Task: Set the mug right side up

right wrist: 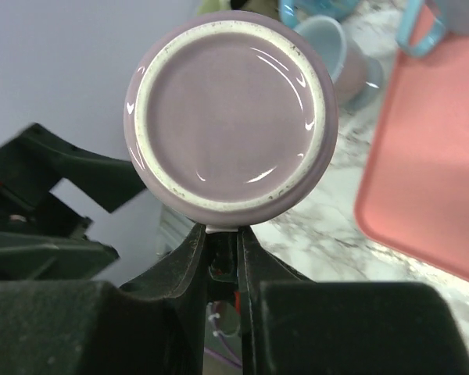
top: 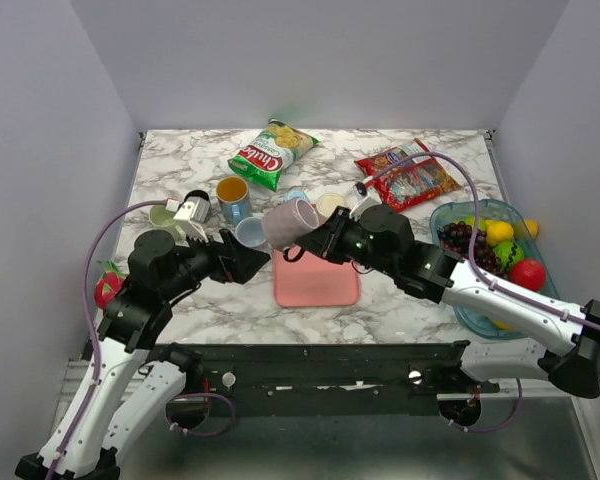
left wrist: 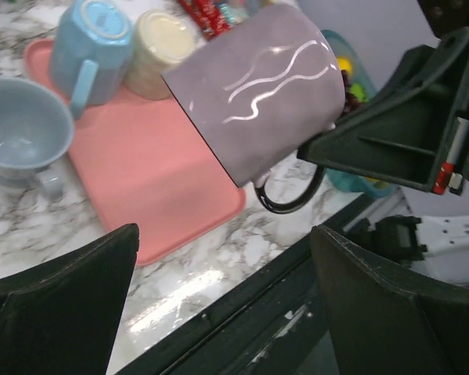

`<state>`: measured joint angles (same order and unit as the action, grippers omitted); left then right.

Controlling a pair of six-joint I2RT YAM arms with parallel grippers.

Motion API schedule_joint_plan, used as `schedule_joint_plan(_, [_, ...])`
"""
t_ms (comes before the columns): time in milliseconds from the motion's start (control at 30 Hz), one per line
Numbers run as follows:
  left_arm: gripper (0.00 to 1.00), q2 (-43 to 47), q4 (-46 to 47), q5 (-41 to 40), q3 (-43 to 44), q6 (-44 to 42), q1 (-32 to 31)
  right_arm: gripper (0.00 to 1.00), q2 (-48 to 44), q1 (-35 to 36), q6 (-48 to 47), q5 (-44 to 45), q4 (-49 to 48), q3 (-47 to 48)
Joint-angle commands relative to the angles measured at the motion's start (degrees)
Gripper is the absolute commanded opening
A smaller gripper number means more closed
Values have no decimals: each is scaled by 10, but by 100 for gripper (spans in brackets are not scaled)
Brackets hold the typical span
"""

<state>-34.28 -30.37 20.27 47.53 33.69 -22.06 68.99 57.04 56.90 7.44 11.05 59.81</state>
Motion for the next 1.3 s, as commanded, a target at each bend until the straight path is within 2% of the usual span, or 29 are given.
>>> schedule_joint_plan(0, [99, 29, 87, 121, -20, 66, 4, 1, -34, 1, -28, 6, -127, 43])
schedule_joint_plan(100, [99, 47, 179, 173, -49, 121, 4, 0, -45, 1, -43, 0, -160, 56])
schedule_joint_plan(167, [99, 60, 278, 185, -66, 163, 4, 1, -53, 1, -54, -8, -189, 63])
schedule_joint_plan(200, [99, 62, 309, 187, -83, 182, 4, 1, -54, 0, -57, -22, -197, 65])
schedule_joint_plan(233, [99, 63, 379, 185, -91, 224, 4, 1, -56, 0, -61, -27, -214, 66])
schedule_joint_plan(433, [99, 40, 581, 157, -118, 323, 4, 1, -72, -1, -81, -64, -248, 80])
schedule_joint_plan(600, [98, -12, 612, 167, -77, 340, 3, 1, -80, 0, -73, -92, -279, 59])
schedule_joint_plan(867, [94, -60, 685, 171, -72, 383, -17, 1, -78, -1, -67, -110, -312, 50])
schedule_joint_plan(1100, [77, -76, 693, 154, -70, 382, -33, 1, -73, 0, -72, -115, -324, 42])
schedule_joint_plan(1267, [68, -83, 700, 106, -73, 395, -47, 1, -66, 0, -79, -117, -345, 27])
